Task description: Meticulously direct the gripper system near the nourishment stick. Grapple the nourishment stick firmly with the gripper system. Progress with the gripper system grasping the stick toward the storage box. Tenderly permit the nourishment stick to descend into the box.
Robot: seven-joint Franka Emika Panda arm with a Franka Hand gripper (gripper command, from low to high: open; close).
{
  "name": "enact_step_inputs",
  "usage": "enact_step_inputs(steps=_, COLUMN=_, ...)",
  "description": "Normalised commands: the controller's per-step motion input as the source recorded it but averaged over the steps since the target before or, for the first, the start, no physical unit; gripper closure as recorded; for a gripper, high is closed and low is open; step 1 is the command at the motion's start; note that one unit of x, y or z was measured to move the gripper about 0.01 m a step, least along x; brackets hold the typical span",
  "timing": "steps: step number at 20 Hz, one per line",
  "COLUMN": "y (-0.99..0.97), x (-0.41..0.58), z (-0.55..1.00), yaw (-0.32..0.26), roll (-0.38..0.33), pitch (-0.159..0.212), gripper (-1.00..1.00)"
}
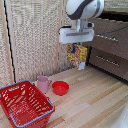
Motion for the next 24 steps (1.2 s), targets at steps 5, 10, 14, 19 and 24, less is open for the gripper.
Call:
enact_step_inputs(steps=5, y=0.87, x=0.049, z=0.28, yaw=0.0, roll=0.02, pitch=-0.041, gripper=1.0)
enact_step_inputs(steps=10, y=0.91, x=0.11, z=0.13, yaw=0.0, roll=0.003, pitch=-0.06, gripper=1.0)
enact_step_inputs(steps=14, y=0.95, x=0.154, z=0.0, yaw=0.0, roll=-0.01, pitch=-0.045, gripper=1.0)
enact_step_inputs(steps=19, y=0.96, x=0.14, z=0.0, yaw=0.0, roll=-0.001, pitch=-0.031, gripper=1.0)
enact_step_inputs(steps=24, y=0.91, x=0.01, z=0.47, yaw=0.0, roll=0.004, pitch=0.012, gripper=1.0)
